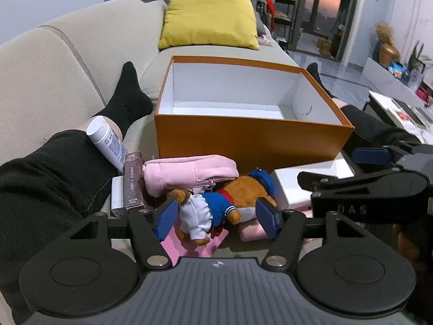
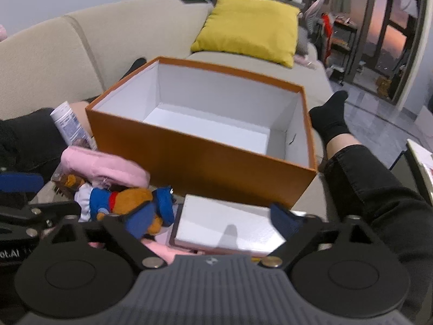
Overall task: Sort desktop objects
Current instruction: 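Move both grippers down over the Donald Duck plush and pink pouch, then grasp the Donald Duck plush with the left gripper while the right gripper grasps the pink pouch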
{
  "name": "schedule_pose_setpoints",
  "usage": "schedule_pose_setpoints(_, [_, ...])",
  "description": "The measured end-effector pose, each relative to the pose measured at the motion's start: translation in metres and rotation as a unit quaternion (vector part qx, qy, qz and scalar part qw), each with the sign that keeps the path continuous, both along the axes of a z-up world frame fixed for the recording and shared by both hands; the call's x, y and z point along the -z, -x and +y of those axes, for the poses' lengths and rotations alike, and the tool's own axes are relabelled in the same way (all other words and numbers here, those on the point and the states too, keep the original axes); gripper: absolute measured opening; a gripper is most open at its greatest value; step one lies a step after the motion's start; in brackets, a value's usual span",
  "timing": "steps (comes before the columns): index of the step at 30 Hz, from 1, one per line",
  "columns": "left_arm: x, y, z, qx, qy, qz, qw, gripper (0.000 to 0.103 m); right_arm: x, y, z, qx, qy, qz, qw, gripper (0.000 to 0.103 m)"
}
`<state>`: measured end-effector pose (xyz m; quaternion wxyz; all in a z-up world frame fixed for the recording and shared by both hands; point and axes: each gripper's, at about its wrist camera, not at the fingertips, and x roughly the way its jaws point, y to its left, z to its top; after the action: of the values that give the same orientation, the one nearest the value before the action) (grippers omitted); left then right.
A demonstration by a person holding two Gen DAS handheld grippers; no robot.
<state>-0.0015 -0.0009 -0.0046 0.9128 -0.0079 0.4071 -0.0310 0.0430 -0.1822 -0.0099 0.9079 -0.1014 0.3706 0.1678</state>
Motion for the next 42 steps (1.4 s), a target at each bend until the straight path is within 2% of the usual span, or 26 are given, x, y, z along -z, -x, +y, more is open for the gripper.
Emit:
schedule_pose_setpoints(1, [0.0, -0.001, 0.001, 0.006, -0.004, 0.002, 1.0, 0.064, 0.002, -0.002, -0.001, -0.007, -0.004, 0.008, 1.0, 0.078])
schedule_pose_setpoints(3, [-0.001, -0.003, 0.005, 0.013, -0.014, 0.005, 0.9998, 0.062, 0.004, -0.006, 0.001, -0.023, -0.015, 0.023, 0.999, 0.072])
schedule_pose_setpoints(5, [-0.002, -0.006, 0.009, 0.02, -0.029, 0.006, 0.9994, 0.055, 0.005, -0.012, 0.005, -0.043, -0.019, 0.033, 0.998, 0.065])
schedule_pose_setpoints(11, [0.0, -0.024, 0.009, 0.069, -0.092, 0.01, 0.9933, 0.055, 0.006, -0.026, 0.032, -0.121, -0.015, 0.054, 0.991, 0.055])
schedule_pose_setpoints(15, [0.005, -0.036, 0.002, 0.122, -0.145, 0.016, 0.9817, 0.055, 0.01, -0.039, 0.041, -0.13, -0.009, 0.071, 0.989, 0.054])
schedule_pose_setpoints(22, [0.014, -0.057, -0.004, 0.184, -0.184, 0.023, 0.9653, 0.056, 0.018, -0.054, 0.051, -0.148, -0.012, 0.097, 0.984, 0.054])
schedule_pose_setpoints(26, [0.021, -0.066, -0.008, 0.233, -0.206, 0.035, 0.9498, 0.059, 0.024, -0.06, 0.051, -0.15, -0.003, 0.108, 0.983, 0.054])
schedule_pose_setpoints(30, [0.031, -0.075, -0.012, 0.279, -0.236, 0.059, 0.9288, 0.059, 0.026, -0.068, 0.049, -0.145, -0.01, 0.121, 0.982, 0.055])
schedule_pose_setpoints(32, [0.038, -0.081, -0.011, 0.293, -0.242, 0.072, 0.9221, 0.06, 0.027, -0.071, 0.048, -0.143, -0.015, 0.127, 0.981, 0.055])
schedule_pose_setpoints(35, [0.042, -0.091, -0.008, 0.295, -0.237, 0.082, 0.9219, 0.059, 0.027, -0.075, 0.048, -0.135, -0.025, 0.138, 0.981, 0.055])
schedule_pose_setpoints(42, [0.043, -0.091, 0.001, 0.285, -0.215, 0.082, 0.9307, 0.058, 0.025, -0.074, 0.04, -0.131, -0.037, 0.149, 0.979, 0.055])
